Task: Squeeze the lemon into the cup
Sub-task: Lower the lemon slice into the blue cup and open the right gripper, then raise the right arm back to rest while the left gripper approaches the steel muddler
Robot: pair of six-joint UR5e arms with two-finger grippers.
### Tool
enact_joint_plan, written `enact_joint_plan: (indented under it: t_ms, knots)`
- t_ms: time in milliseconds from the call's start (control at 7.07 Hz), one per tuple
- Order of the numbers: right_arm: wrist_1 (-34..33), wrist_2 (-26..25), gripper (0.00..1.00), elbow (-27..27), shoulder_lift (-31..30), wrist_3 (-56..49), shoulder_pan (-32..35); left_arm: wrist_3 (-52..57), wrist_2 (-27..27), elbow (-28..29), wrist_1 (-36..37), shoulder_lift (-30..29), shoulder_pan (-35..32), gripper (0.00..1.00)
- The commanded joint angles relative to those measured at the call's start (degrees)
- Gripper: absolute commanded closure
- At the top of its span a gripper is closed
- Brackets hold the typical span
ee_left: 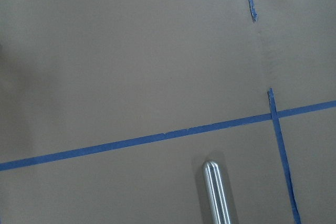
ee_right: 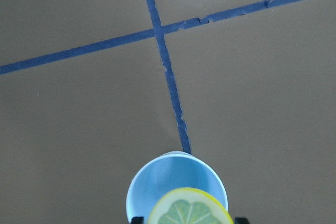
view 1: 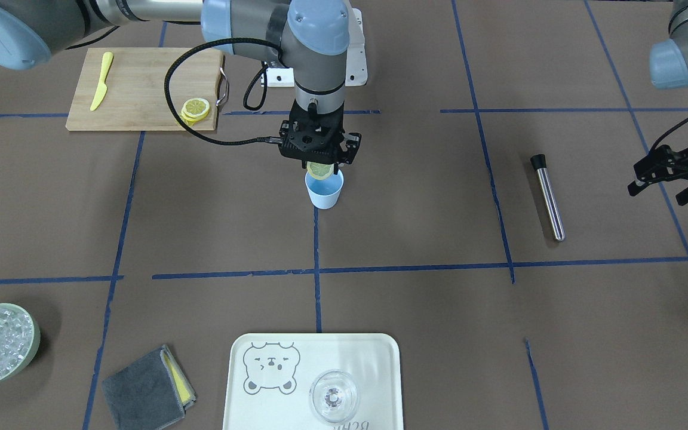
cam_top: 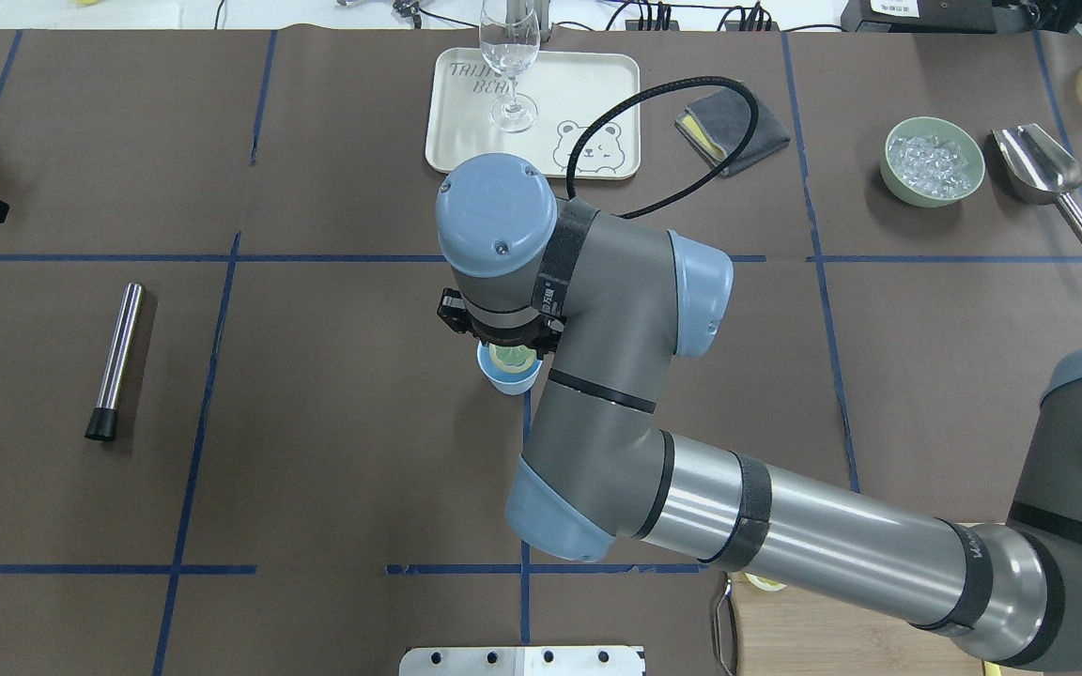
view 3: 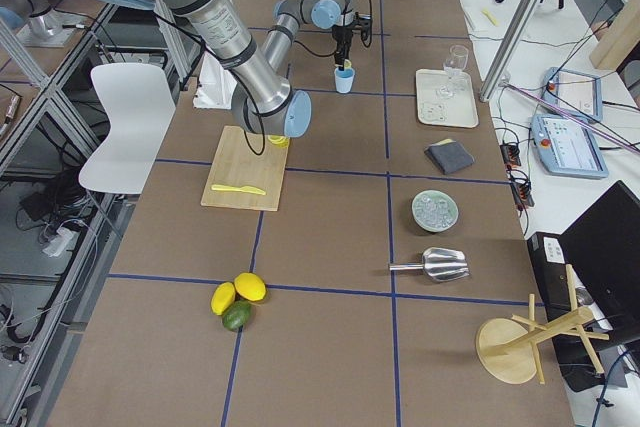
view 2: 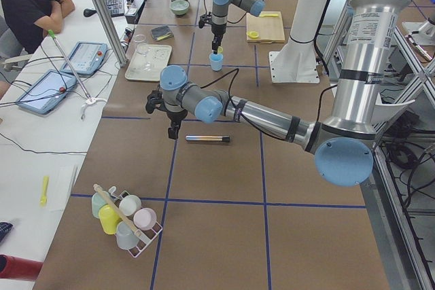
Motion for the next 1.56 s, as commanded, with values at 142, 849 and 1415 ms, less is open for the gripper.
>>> enact_joint_plan:
  t_ms: [142,849,1415]
  knots:
    - [0.9,-0.7,0.31,-0.8,0.2,0.1,-0.3,0.3,0.0,0.4,0.0,0.0,0.0,0.00]
    - [2.0,-0.1,0.00,0.0,-0.6,-1.4,2.4,-0.9,-0.4,0.7,0.4,-0.1,1.0,0.00]
    - [-0.8,10.1,0.00,15.4,-18.0,-24.8,16.6,-5.8,1.3,-13.2,27.0,-1.4,9.1,0.00]
